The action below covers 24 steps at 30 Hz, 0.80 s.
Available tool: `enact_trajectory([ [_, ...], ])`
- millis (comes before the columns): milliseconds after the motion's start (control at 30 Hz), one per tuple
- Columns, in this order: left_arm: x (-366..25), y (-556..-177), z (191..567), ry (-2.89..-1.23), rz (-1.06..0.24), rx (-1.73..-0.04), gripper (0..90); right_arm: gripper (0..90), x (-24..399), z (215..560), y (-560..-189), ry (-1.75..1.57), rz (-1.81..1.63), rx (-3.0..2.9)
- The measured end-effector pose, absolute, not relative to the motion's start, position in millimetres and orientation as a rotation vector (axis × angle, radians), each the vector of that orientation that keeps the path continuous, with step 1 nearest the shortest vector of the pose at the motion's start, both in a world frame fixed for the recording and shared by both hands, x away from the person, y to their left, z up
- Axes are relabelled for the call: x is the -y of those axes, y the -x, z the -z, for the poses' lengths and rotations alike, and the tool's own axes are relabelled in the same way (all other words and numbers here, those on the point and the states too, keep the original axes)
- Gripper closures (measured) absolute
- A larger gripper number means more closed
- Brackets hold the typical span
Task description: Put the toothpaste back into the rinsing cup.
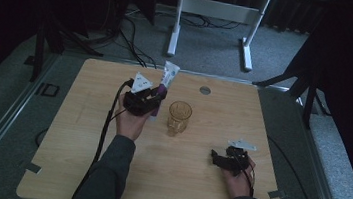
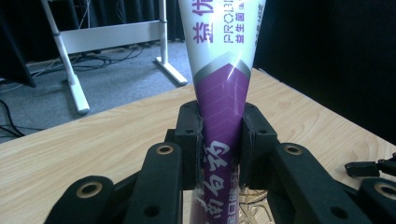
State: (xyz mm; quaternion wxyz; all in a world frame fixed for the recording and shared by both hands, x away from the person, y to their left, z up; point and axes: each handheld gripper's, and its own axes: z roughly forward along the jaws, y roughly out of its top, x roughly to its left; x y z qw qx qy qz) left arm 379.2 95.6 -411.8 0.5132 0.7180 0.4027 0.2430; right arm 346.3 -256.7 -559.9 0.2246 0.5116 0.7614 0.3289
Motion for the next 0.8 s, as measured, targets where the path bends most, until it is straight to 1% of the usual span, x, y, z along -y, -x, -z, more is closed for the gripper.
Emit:
enact_trajectory([
  [800, -88.6, -393.7, 411.4, -1.716, -0.536, -0.977, 72.5, 20.5, 256.8, 559.8, -346.5, -1.409, -0.906, -2.103],
])
